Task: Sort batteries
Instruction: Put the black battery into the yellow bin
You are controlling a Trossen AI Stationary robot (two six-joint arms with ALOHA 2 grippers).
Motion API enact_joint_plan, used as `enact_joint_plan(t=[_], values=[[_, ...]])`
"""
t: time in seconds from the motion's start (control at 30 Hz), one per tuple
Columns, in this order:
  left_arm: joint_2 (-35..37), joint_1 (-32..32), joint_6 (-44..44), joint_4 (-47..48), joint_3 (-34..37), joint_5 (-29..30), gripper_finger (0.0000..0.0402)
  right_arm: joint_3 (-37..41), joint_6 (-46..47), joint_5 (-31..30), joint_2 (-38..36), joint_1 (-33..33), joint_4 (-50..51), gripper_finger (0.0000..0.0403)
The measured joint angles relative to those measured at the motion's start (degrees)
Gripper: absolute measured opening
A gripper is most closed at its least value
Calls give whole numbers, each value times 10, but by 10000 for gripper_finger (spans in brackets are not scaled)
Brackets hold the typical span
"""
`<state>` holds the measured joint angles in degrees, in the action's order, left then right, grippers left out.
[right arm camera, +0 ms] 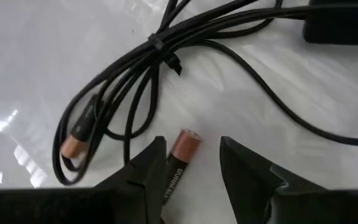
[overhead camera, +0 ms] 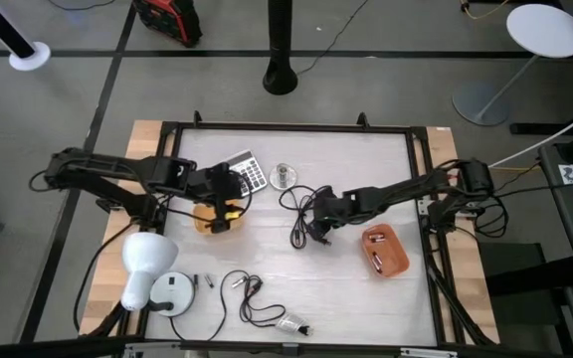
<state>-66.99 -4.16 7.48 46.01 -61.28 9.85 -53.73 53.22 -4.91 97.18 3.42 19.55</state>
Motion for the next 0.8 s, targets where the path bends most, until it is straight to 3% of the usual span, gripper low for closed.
enact_joint_plan(t=[0.23,0.47,0.8], values=[[31,0,-3,4,42,0,136,-11,66,11,30,18,5,144],[61,0,-1,0,78,0,136,-13,81,-16,59,30,9,137],[95,-1,11,-4,105,0,136,-11,55,-64,65,31,5,13]])
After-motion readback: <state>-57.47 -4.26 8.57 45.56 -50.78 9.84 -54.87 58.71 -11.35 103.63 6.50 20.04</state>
